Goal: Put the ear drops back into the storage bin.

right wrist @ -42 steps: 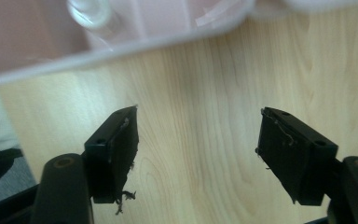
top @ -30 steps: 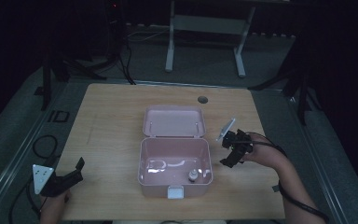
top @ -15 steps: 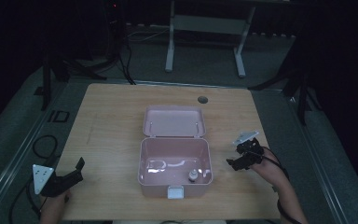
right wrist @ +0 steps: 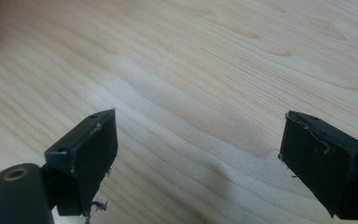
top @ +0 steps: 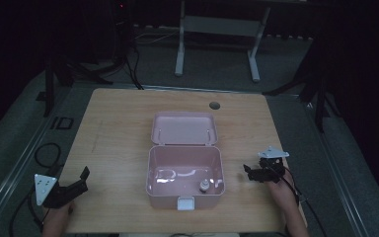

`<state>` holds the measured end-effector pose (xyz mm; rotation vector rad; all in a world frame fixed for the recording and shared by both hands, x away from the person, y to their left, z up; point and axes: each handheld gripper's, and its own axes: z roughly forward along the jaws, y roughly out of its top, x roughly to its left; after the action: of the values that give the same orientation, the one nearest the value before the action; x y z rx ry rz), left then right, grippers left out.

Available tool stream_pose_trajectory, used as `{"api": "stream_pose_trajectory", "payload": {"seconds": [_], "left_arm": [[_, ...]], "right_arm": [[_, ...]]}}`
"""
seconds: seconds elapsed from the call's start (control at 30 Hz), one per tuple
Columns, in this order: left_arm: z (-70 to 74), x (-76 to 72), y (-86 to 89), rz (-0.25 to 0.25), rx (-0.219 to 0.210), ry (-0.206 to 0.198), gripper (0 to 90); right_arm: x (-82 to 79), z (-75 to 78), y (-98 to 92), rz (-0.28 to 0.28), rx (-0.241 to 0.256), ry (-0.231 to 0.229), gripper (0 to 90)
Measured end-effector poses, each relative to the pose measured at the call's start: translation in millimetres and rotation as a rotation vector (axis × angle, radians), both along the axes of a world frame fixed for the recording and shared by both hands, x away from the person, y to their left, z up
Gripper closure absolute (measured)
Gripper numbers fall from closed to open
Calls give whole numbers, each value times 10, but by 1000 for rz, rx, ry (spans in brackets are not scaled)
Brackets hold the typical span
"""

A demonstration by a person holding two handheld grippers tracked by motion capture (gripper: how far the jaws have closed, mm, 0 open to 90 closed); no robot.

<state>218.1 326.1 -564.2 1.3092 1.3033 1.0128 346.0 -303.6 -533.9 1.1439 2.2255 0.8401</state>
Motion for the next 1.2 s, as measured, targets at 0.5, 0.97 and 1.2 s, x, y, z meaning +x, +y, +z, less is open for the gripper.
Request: {"api": "stream_pose_trajectory", "payload": {"seconds": [0.5, 0.97, 1.2], "left_arm": [[0, -1, -1, 1, 3, 0, 5], [0, 0, 2, -3, -4, -1, 5], [-1, 0, 5, -2, -7, -1, 4]], "right_arm": [[-144, -109, -221, -225, 188, -127, 110], [-202, -174, -364, -298, 269, -145, 119], [-203, -179, -461, -335, 336, -133, 132]]}}
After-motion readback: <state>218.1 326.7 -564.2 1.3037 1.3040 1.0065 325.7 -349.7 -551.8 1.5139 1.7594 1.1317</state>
